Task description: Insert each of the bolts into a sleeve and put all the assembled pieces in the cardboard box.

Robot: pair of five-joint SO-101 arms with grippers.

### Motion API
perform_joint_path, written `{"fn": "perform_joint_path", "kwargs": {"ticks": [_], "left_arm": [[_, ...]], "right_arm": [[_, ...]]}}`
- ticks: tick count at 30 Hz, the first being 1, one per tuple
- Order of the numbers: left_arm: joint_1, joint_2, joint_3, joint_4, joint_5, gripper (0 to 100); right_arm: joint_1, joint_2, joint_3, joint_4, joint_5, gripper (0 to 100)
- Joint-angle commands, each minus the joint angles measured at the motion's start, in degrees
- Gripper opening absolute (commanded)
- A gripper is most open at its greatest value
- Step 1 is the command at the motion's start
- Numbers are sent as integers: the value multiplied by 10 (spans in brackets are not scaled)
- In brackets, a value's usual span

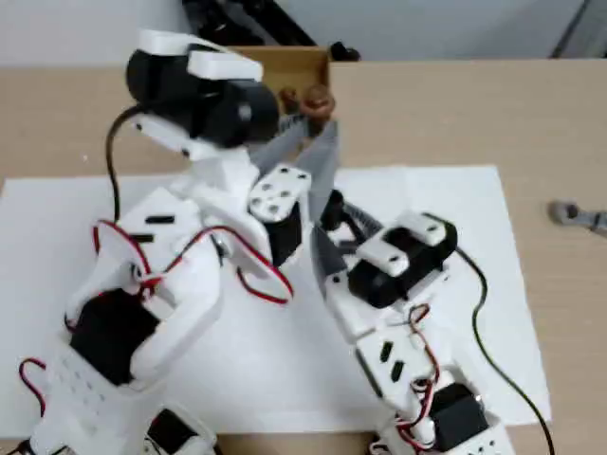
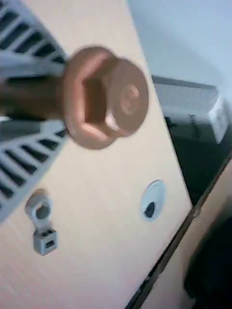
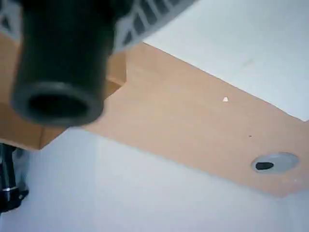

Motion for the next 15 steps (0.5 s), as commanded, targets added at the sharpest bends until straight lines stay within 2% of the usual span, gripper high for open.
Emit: {"fn": "perform_joint_path", "kwargs": {"ticks": [1,6,15], "left_arm": [[3,-2,-4,-16,4,5],[40,-1,34,-20,0,5],[36,-3,70,-48,-14,5]], "right_arm": [[5,-7,-4,-15,4,4],[4,-7,-4,-15,4,4],[4,-8,-5,-13,-23,4]]}}
